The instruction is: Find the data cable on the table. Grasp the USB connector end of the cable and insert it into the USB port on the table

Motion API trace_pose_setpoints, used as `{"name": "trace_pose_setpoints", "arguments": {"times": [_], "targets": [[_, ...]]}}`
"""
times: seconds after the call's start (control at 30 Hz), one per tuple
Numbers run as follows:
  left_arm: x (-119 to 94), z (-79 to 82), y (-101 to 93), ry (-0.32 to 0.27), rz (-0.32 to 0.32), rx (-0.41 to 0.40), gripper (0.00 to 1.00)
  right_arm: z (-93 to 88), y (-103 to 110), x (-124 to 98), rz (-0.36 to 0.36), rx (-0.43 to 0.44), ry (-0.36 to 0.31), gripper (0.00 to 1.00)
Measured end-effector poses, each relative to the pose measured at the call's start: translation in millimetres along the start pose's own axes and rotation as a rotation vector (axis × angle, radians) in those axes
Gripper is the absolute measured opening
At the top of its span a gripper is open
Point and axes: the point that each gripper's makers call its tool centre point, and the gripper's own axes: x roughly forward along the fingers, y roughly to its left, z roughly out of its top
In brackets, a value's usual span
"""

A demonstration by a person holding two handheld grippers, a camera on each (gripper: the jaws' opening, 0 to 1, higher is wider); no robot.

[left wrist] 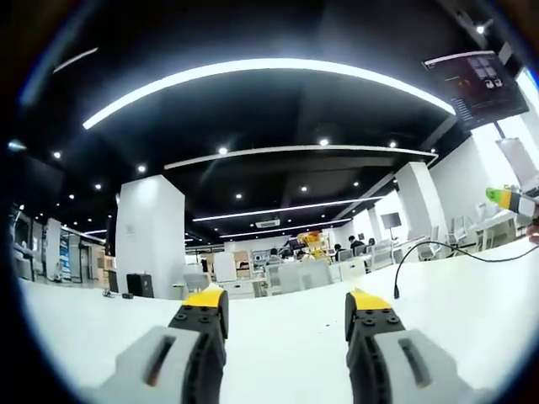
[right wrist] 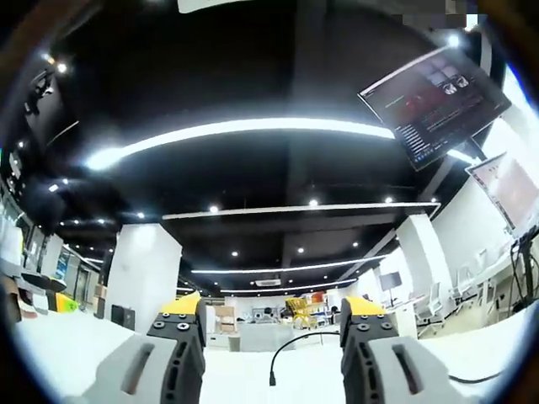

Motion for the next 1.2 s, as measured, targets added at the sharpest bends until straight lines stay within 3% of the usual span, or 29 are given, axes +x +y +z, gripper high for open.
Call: {"name": "trace_pose_setpoints", "arguments": {"times": [0.3,1.2], "targets": [[2,-4.6,-9.5,0.012,-0.035,-0.022,0.64,-3.2,0,0,-0.002,0.019,0.014,0.68],[7,-11.5,-15.3,0.044,-0.057,-0.01,0.65,-11.2,-5,8,-0.012,0.023,0.035,0.68]]}}
